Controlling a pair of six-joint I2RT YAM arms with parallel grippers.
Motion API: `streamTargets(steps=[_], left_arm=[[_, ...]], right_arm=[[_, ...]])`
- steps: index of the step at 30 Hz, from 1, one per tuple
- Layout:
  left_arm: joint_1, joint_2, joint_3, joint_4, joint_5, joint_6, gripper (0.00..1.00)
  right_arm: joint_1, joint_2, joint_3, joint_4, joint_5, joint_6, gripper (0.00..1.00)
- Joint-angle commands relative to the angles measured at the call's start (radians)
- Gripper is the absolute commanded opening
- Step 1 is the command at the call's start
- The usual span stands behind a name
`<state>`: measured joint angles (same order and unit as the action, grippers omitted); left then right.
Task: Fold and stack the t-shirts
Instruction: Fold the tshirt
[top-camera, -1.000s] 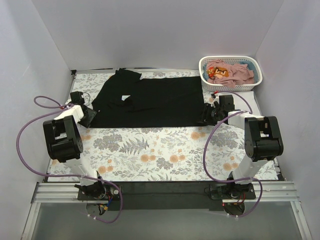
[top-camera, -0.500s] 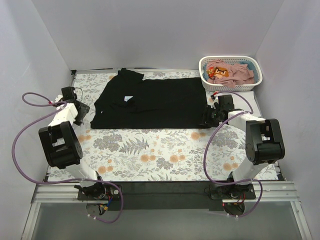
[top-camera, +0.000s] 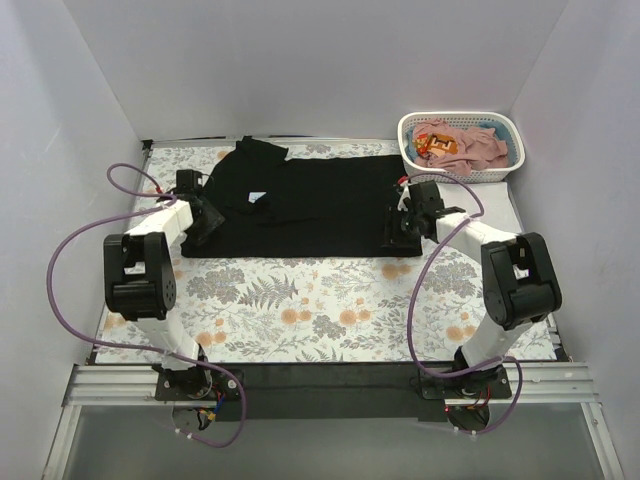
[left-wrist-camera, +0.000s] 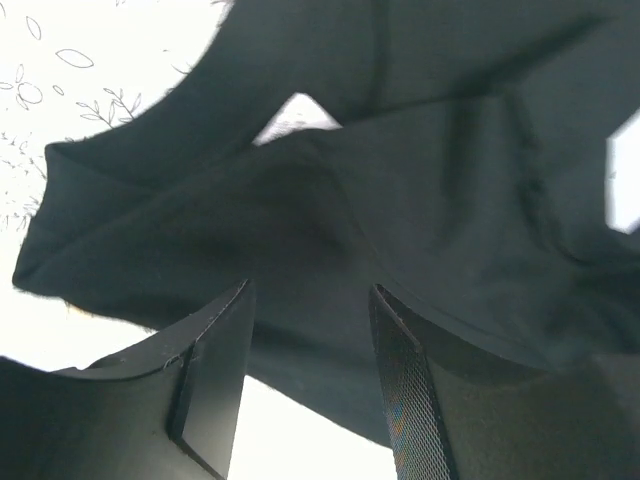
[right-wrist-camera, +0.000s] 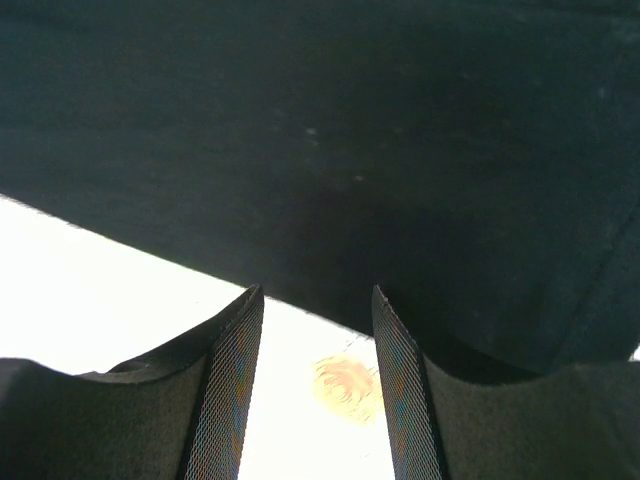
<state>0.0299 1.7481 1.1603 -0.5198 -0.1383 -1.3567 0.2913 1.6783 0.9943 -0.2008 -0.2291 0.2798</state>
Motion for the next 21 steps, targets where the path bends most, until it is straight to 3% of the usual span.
streamTargets(steps=[1,7,12,21], left_arm=[[0.011,0.045,-0.007,0.014,-0.006,0.028,0.48],[0.011,0.03,-0.069,-0.032,-0.07,-0.01,0.48],[0.019,-0.064,-0.218,-0.1,-0.159,-0.073,0.48],[0.059,-0.528,-0.468,-0.181,-0.093,-0.145,0.52]], right_arm=[[0.002,0.061,0.026,-0.008,0.053,-0.025,0.55],[-0.007,0.083,-0.045,-0.041,0.054,-0.03,0.54],[-0.012,0.031,-0.172,-0.163,0.03,-0.04,0.55],[-0.012,-0.339,-0.425,-0.293,-0.05,-0.03,0.57]])
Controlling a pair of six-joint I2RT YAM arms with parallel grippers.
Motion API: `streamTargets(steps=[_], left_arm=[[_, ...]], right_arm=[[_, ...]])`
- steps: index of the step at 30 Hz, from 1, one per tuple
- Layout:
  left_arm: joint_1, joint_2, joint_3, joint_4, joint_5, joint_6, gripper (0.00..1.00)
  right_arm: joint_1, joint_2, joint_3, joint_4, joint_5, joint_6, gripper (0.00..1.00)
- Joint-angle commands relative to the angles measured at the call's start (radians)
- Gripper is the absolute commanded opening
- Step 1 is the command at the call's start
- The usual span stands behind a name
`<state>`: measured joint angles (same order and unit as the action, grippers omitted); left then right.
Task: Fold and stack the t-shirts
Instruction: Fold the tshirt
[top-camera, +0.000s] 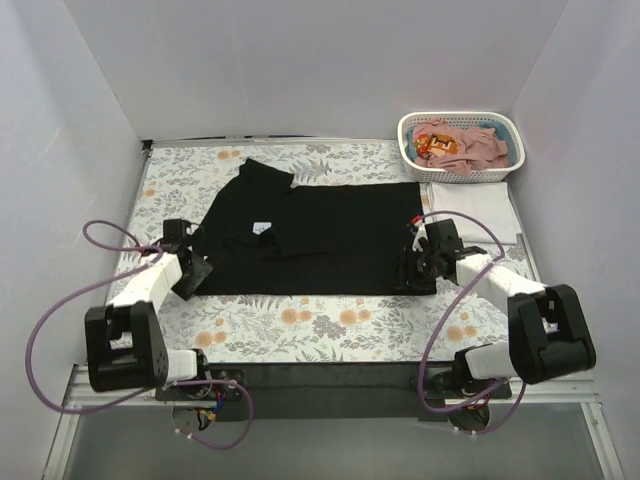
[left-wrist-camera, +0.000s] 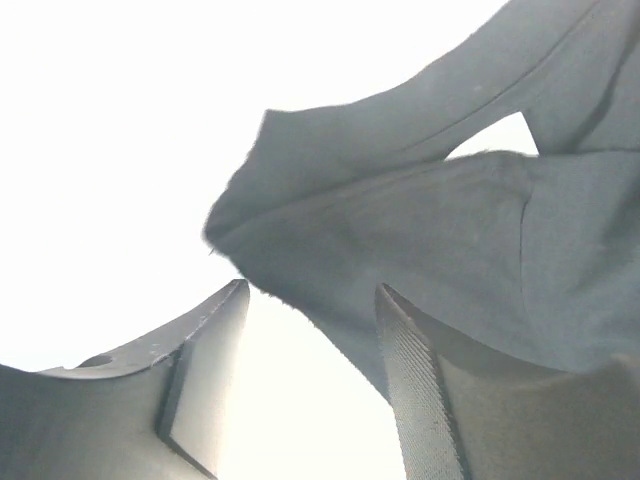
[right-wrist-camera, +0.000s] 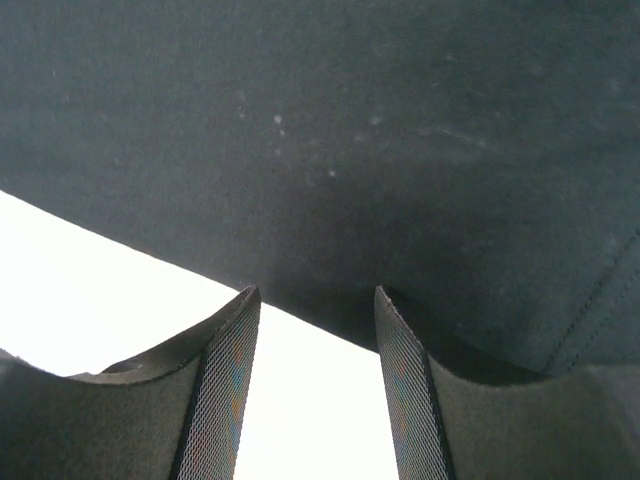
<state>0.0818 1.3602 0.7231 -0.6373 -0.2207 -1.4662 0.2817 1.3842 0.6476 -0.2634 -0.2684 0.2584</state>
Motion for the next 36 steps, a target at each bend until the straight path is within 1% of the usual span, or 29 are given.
streamTargets(steps=[1,2,4,5,6,7,8,11,12,13,14,15,16,17,18,22,28,31,33,35,36], left_arm=[[0.009,-0.169,-0.039,-0.082,0.003,-0.042,0.53],[0.009,-0.223,-0.037,-0.087,0.017,-0.057,0.55],[0.007,-0.262,-0.03,-0.081,0.065,-0.068,0.58],[0.006,-0.277,-0.015,-0.073,0.139,-0.078,0.63],[0.006,-0.286,-0.007,-0.062,0.179,-0.1,0.67],[0.007,-0.282,0.004,-0.036,0.216,-0.115,0.7],[-0.003,-0.274,0.021,-0.019,0.297,-0.132,0.75],[-0.049,-0.224,0.044,0.066,0.377,-0.198,0.79],[-0.062,-0.199,0.05,0.089,0.423,-0.238,0.79],[-0.068,-0.158,0.058,0.131,0.435,-0.253,0.8],[-0.104,-0.132,0.077,0.148,0.448,-0.272,0.8],[-0.114,-0.112,0.087,0.165,0.461,-0.285,0.81],[-0.123,-0.072,0.099,0.2,0.458,-0.311,0.81],[-0.145,-0.056,0.11,0.214,0.445,-0.325,0.82],[-0.152,-0.041,0.13,0.223,0.429,-0.339,0.82],[-0.18,0.043,0.153,0.269,0.397,-0.416,0.87],[-0.214,0.177,0.176,0.314,0.339,-0.457,0.89],[-0.214,0.221,0.176,0.361,0.343,-0.454,0.86],[-0.218,0.258,0.188,0.373,0.337,-0.45,0.83],[-0.22,0.278,0.206,0.373,0.334,-0.444,0.83],[-0.22,0.286,0.21,0.373,0.333,-0.442,0.8]], right_arm=[[0.002,-0.1,-0.083,-0.235,-0.024,-0.005,0.57],[0.014,-0.126,-0.077,-0.24,-0.032,-0.004,0.57],[0.033,-0.183,-0.054,-0.25,-0.031,0.001,0.58],[0.052,-0.195,-0.02,-0.25,-0.028,-0.001,0.58],[0.063,-0.207,-0.003,-0.244,-0.014,0.002,0.59],[0.071,-0.209,0.015,-0.238,-0.011,0.004,0.6],[0.085,-0.209,0.044,-0.229,-0.012,0.004,0.6],[0.108,-0.211,0.07,-0.182,-0.011,0.015,0.64],[0.111,-0.209,0.086,-0.172,-0.011,0.018,0.65],[0.119,-0.209,0.092,-0.16,-0.009,0.018,0.66],[0.123,-0.206,0.098,-0.155,-0.003,0.019,0.67],[0.125,-0.209,0.106,-0.151,0.001,0.016,0.73],[0.128,-0.211,0.107,-0.149,0.006,0.015,0.74],[0.129,-0.211,0.109,-0.145,0.008,0.012,0.85],[0.129,-0.212,0.107,-0.142,0.006,0.008,0.86],[0.129,-0.218,0.107,-0.137,0.012,0.004,0.87],[0.131,-0.225,0.099,-0.126,0.024,-0.007,0.87],[0.129,-0.218,0.098,-0.126,0.02,-0.015,0.87],[0.129,-0.211,0.093,-0.126,0.02,-0.018,0.87],[0.129,-0.206,0.089,-0.125,0.015,-0.025,0.87],[0.129,-0.202,0.089,-0.125,0.014,-0.025,0.87]])
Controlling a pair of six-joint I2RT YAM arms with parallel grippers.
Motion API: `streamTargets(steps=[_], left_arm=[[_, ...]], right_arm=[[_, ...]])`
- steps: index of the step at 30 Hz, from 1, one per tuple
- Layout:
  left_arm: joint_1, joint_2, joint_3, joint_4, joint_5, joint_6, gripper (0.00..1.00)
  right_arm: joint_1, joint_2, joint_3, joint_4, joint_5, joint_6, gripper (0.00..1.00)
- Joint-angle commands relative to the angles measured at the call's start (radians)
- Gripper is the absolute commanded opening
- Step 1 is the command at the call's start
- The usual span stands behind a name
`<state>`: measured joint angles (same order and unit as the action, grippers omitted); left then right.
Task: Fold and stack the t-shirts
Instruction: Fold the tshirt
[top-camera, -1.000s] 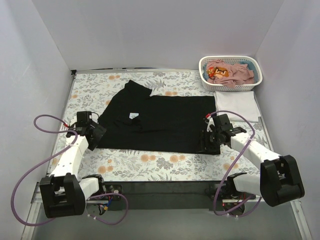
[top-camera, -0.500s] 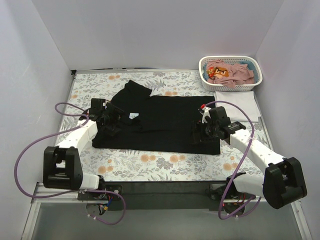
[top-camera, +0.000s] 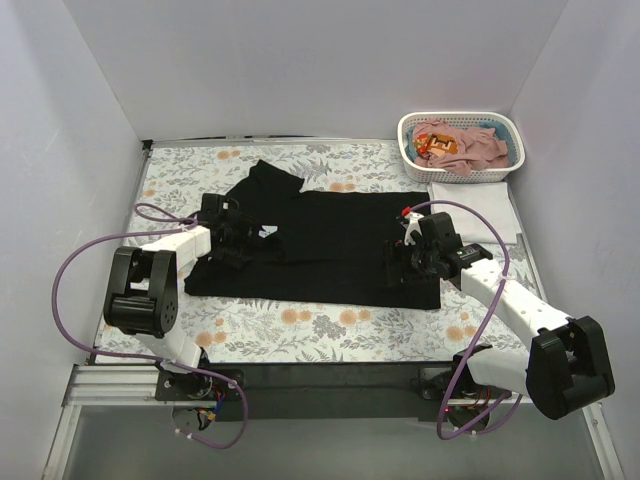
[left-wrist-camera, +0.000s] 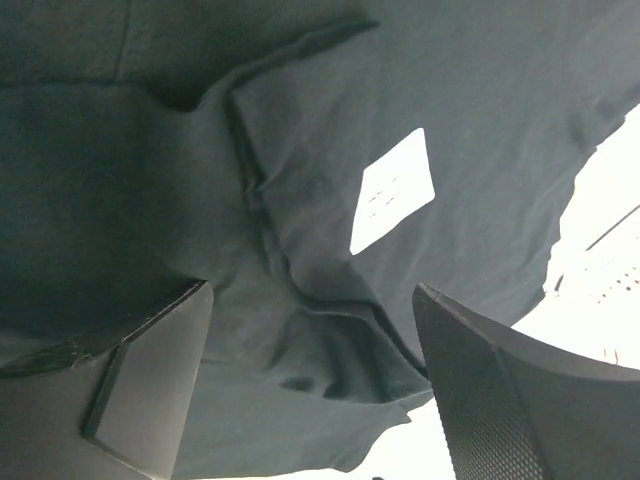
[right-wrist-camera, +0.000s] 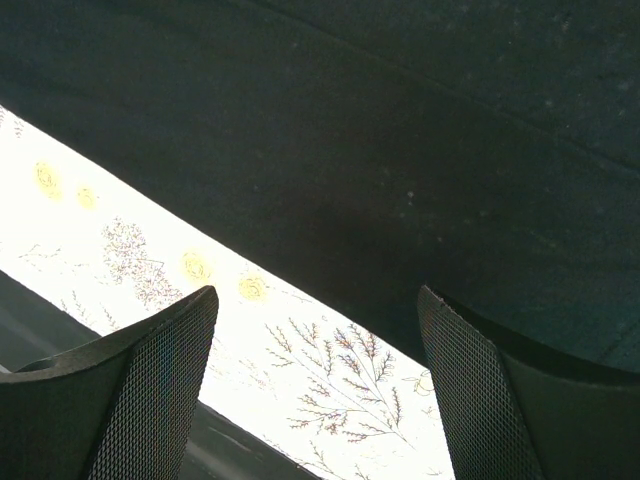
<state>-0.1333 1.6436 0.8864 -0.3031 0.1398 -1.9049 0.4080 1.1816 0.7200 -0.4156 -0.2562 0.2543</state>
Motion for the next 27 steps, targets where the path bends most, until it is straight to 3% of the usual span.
streamTargets(steps=[1,27], left_arm=[[-0.006,0.007,0.049,0.039,-0.029,-0.002,0.79],[-0.045,0.065,0.108,0.041,-0.077,0.01,0.69]], right_arm=[[0.003,0.001,0.013,0.028,0.002,-0.023,0.87],[0.005,0.01,-0.005,0.04,0.006,-0.032,0.85]])
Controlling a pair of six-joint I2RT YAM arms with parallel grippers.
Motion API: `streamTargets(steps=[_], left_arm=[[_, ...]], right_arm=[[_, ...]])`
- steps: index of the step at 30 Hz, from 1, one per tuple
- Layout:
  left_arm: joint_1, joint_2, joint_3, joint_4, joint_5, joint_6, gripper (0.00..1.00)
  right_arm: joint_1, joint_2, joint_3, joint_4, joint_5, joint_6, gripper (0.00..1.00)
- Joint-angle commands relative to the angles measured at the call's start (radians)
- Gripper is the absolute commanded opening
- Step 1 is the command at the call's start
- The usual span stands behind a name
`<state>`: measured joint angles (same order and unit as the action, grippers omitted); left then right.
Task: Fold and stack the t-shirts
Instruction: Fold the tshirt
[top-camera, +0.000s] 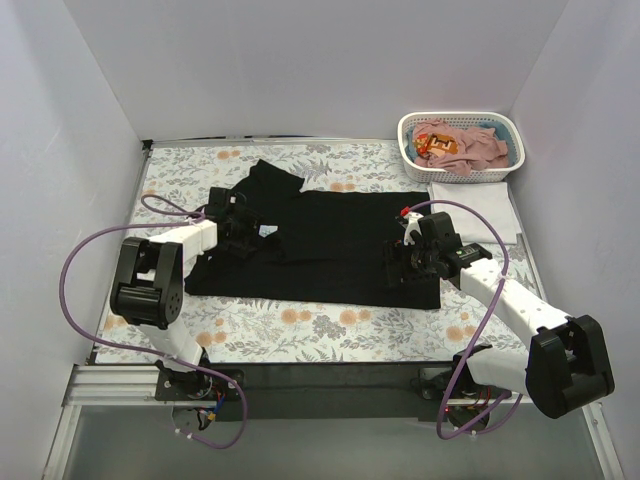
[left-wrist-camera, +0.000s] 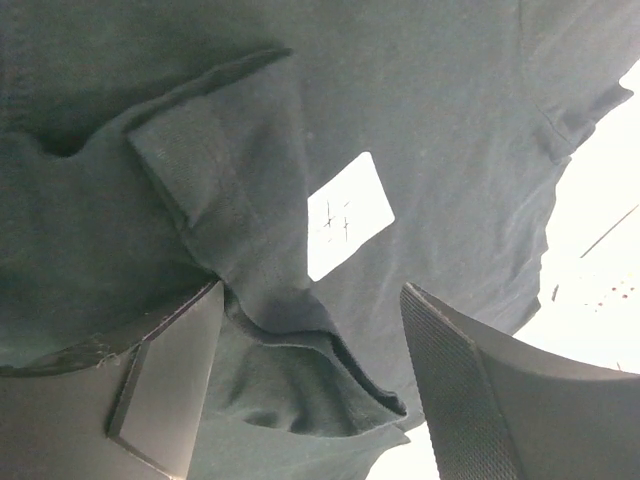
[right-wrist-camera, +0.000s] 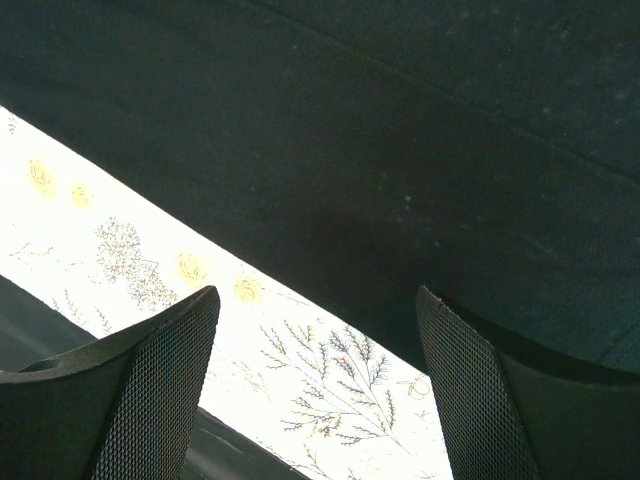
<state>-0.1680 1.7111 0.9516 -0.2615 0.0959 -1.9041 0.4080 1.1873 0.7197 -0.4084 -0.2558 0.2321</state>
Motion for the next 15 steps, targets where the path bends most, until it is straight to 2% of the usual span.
streamTargets(steps=[1,7,15], left_arm=[[-0.01,0.004,0.045,0.001,-0.033,0.013,0.69],[-0.016,0.034,0.108,0.031,-0.038,0.026,0.66],[-0.031,0.206,0.288,0.039,0.008,0.094,0.68]], right_arm=[[0.003,0.005,-0.006,0.031,0.006,-0.011,0.86],[0.005,0.003,-0.008,0.031,0.006,-0.017,0.85],[0.005,-0.009,-0.016,0.031,0.004,-0.027,0.85]])
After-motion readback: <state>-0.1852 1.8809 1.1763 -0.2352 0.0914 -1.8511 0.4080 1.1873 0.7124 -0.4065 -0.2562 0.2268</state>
